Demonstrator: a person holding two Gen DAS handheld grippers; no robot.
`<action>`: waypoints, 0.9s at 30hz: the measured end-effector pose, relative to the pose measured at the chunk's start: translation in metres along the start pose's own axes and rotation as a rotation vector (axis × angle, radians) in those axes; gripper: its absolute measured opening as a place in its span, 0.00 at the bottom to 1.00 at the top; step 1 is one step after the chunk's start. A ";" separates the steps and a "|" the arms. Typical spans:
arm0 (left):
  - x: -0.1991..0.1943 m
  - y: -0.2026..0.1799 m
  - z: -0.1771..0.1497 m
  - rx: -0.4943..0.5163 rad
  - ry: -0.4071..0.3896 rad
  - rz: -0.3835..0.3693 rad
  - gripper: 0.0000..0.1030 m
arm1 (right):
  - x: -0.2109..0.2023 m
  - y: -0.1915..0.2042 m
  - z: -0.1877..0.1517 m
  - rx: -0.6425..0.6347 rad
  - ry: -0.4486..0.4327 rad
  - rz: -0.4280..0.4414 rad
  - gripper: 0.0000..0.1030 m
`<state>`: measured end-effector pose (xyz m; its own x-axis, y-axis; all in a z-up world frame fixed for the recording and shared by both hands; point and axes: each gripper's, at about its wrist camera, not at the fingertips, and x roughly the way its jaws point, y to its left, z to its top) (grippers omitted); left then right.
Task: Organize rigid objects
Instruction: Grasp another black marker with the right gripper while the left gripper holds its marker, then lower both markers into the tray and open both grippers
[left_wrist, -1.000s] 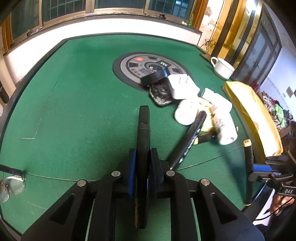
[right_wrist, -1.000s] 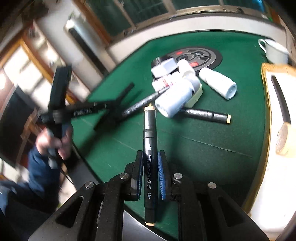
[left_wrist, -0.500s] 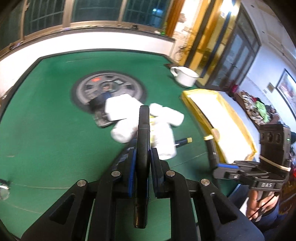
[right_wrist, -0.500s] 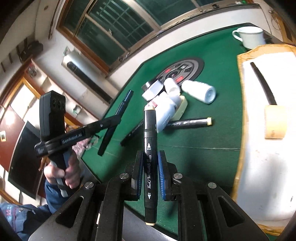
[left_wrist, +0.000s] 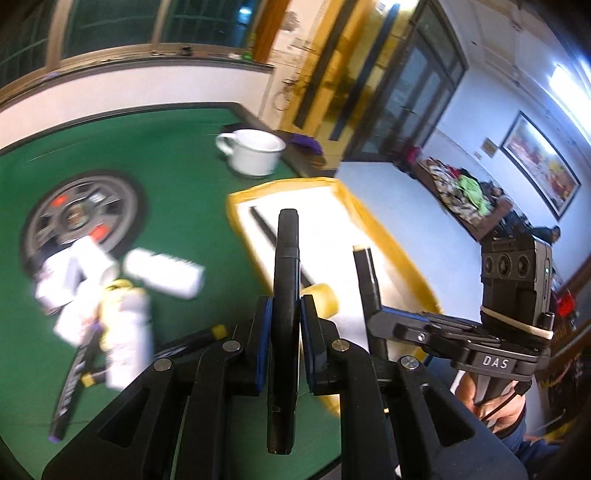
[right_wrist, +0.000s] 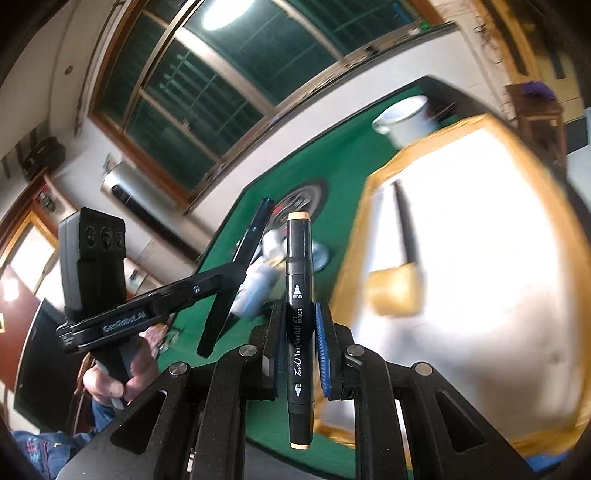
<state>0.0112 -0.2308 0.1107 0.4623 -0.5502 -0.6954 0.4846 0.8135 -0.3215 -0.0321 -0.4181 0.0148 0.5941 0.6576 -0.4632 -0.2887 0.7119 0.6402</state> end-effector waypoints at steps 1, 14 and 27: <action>0.005 -0.006 0.005 0.000 0.001 -0.010 0.13 | -0.007 -0.006 0.006 0.004 -0.014 -0.018 0.13; 0.093 -0.036 0.057 -0.142 0.098 -0.065 0.12 | -0.013 -0.061 0.060 0.047 0.018 -0.213 0.13; 0.132 -0.021 0.065 -0.188 0.184 -0.004 0.13 | 0.015 -0.086 0.092 0.031 0.105 -0.291 0.13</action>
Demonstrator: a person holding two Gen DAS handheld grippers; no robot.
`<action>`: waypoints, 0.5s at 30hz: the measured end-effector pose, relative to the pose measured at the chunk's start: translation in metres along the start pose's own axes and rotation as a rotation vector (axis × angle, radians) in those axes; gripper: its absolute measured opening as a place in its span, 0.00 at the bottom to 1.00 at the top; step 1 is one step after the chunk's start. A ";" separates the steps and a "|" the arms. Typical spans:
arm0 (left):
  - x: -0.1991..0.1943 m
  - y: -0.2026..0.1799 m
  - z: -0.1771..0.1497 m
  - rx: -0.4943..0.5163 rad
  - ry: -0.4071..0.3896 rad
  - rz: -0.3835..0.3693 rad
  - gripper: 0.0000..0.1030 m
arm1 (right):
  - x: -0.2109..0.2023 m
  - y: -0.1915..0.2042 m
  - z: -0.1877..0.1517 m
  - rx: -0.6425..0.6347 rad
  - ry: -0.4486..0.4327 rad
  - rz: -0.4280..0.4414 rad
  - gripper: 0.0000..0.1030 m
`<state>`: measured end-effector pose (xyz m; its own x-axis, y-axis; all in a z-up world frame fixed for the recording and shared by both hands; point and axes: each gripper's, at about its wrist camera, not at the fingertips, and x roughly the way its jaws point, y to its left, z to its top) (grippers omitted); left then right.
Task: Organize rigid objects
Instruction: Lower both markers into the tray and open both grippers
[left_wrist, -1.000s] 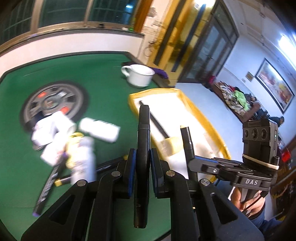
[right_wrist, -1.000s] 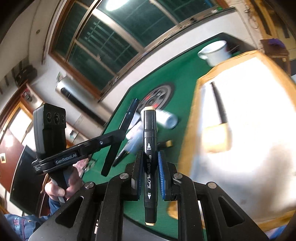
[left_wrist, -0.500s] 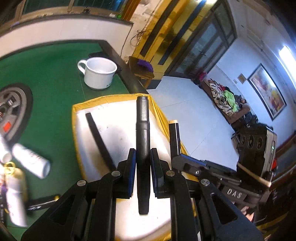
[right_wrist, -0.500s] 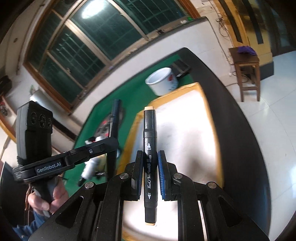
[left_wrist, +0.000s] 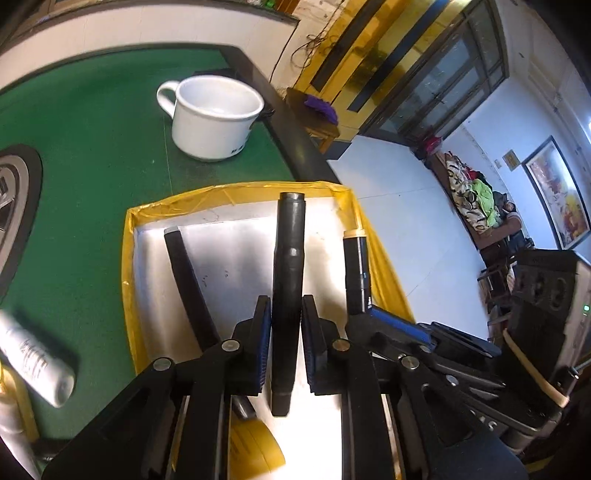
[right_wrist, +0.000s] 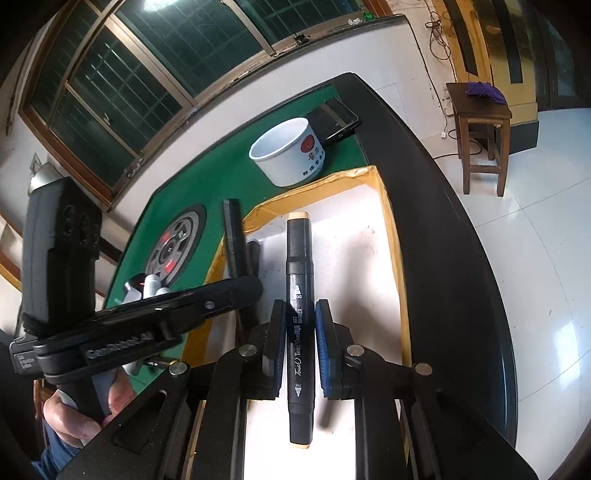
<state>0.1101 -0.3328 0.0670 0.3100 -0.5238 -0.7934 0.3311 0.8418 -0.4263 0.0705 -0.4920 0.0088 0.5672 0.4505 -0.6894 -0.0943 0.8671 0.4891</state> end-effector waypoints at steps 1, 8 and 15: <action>0.002 0.002 0.000 -0.009 0.003 0.002 0.13 | 0.002 0.001 0.002 -0.003 0.005 -0.011 0.13; 0.008 0.019 -0.002 -0.054 0.032 0.016 0.13 | 0.016 0.008 0.014 -0.030 0.052 -0.077 0.13; 0.000 0.027 -0.005 -0.056 0.030 0.017 0.13 | 0.039 0.015 0.019 -0.037 0.106 -0.132 0.13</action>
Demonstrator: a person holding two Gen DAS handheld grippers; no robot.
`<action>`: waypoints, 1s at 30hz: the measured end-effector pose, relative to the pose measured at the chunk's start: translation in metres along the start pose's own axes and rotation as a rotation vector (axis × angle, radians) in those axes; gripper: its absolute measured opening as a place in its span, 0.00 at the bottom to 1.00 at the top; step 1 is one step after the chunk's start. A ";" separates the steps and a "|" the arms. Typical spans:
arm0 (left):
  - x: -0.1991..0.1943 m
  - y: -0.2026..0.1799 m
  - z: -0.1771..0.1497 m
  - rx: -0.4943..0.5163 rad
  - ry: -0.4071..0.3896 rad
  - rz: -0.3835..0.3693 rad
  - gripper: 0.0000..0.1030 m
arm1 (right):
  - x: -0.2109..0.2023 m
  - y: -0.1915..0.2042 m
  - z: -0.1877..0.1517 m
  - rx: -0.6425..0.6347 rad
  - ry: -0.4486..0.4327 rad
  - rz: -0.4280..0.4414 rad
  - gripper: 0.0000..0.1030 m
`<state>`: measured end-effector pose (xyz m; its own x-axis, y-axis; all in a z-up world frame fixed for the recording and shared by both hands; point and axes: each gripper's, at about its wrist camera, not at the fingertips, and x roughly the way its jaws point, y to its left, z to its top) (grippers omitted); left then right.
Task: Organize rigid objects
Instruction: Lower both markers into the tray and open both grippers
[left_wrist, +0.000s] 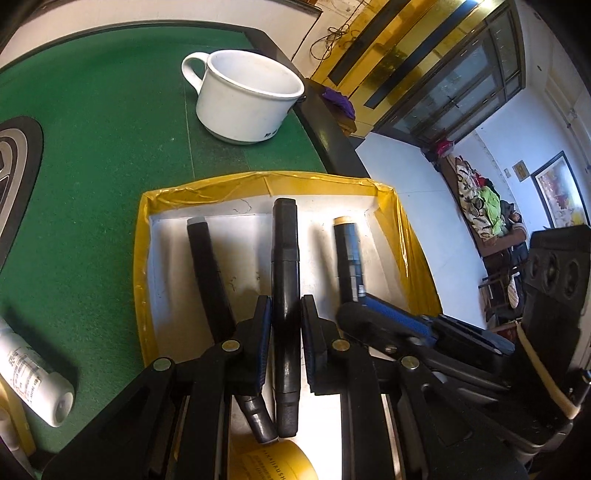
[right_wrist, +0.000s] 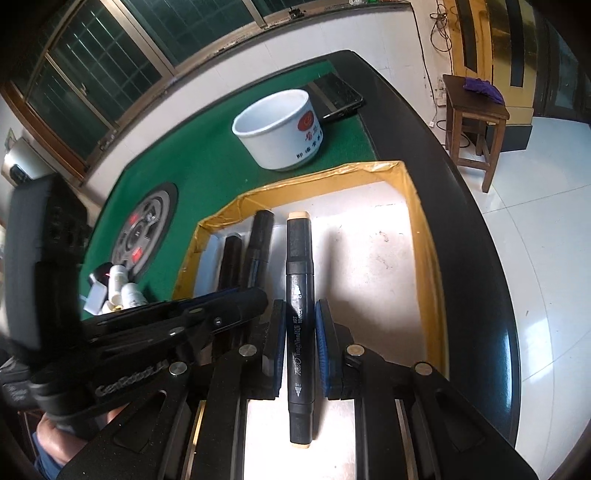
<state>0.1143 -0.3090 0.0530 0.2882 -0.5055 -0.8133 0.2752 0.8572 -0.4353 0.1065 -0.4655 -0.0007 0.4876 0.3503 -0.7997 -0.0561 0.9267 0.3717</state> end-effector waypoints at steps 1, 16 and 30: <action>0.002 0.000 0.002 0.003 -0.002 0.006 0.13 | 0.002 0.001 0.000 -0.003 0.004 -0.007 0.13; 0.002 -0.008 -0.006 0.054 -0.012 0.042 0.13 | 0.001 0.004 0.000 -0.029 -0.012 -0.072 0.16; -0.021 -0.010 -0.009 0.069 -0.087 0.006 0.50 | -0.061 0.018 -0.005 -0.041 -0.231 -0.155 0.46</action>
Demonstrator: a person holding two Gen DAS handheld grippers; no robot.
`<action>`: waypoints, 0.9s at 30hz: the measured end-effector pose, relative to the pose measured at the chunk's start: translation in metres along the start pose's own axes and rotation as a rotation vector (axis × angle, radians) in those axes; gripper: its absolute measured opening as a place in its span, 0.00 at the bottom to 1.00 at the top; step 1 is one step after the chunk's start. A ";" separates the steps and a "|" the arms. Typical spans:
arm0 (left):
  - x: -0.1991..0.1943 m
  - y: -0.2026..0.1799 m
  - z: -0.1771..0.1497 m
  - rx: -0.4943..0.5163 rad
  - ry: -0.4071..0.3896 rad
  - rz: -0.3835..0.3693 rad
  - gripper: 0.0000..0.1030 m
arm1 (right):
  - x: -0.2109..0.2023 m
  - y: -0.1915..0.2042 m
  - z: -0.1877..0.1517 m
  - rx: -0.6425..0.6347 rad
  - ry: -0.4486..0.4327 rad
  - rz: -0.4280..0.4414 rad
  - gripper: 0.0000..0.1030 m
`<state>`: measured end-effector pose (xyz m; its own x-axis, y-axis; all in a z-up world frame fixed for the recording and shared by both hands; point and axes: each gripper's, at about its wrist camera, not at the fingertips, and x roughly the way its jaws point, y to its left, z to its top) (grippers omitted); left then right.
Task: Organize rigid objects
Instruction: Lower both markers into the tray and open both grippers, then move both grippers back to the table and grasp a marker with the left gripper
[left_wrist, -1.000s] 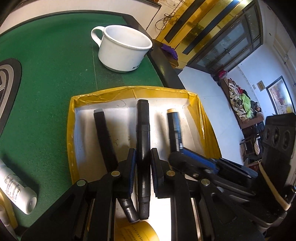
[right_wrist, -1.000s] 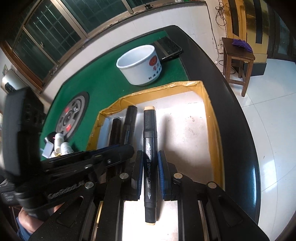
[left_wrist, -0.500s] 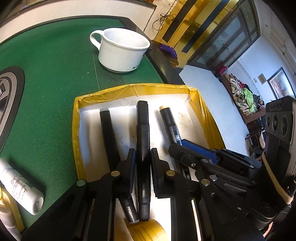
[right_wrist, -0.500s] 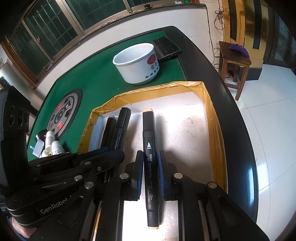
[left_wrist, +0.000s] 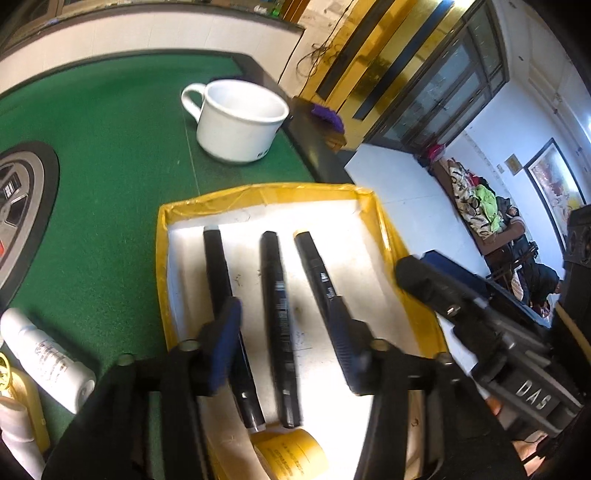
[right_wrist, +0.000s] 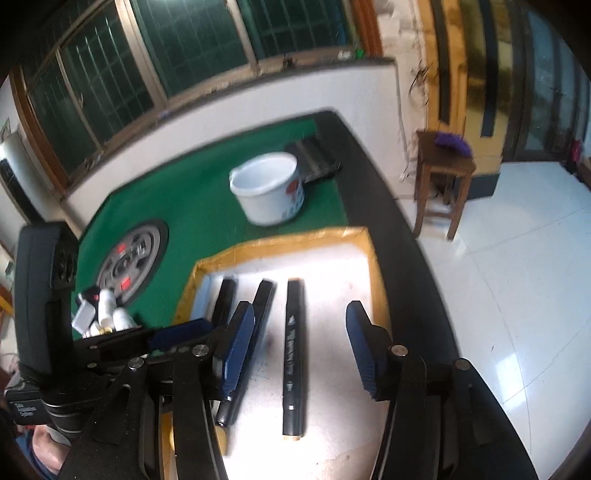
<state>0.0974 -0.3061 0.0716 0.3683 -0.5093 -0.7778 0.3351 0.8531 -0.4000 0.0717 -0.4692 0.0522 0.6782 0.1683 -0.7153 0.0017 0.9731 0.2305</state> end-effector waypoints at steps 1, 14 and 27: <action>-0.003 -0.001 -0.001 0.009 -0.005 0.000 0.50 | -0.008 0.001 -0.001 0.006 -0.026 -0.033 0.46; -0.085 -0.027 -0.036 0.165 -0.292 -0.019 0.50 | -0.113 0.028 -0.042 0.028 -0.431 -0.038 0.56; -0.166 0.031 -0.097 0.224 -0.363 -0.079 0.56 | -0.114 0.089 -0.082 -0.135 -0.468 0.168 0.83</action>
<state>-0.0380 -0.1838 0.1413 0.6020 -0.6129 -0.5118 0.5397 0.7847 -0.3050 -0.0658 -0.3889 0.1000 0.9172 0.2653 -0.2972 -0.2093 0.9557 0.2070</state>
